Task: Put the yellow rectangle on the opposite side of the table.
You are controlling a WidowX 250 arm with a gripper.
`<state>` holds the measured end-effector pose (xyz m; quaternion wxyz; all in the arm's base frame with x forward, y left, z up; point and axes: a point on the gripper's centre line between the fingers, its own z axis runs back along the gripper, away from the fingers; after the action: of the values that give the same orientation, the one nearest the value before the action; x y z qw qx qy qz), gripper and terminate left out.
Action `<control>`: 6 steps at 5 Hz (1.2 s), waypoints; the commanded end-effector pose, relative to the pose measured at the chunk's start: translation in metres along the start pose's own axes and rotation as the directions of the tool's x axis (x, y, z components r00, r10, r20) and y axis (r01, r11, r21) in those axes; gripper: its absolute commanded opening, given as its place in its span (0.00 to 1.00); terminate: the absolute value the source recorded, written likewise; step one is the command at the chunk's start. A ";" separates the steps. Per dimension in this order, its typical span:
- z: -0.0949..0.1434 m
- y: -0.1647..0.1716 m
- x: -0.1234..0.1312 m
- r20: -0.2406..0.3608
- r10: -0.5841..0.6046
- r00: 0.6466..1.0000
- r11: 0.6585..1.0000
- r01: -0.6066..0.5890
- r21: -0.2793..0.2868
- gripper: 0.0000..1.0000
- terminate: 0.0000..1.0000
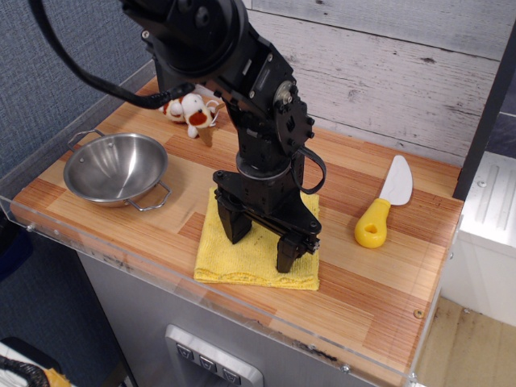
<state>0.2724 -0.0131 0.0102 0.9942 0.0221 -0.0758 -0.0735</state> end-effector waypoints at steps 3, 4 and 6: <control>-0.011 0.017 0.047 0.011 0.061 0.998 0.998 -0.061 0.003 1.00 0.00; -0.017 0.031 0.064 0.011 0.081 0.997 0.997 -0.082 0.015 1.00 0.00; -0.023 0.051 0.105 0.030 0.096 0.995 0.995 -0.096 0.029 1.00 0.00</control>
<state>0.3890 0.0138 0.0090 0.9948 0.0290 -0.0928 -0.0291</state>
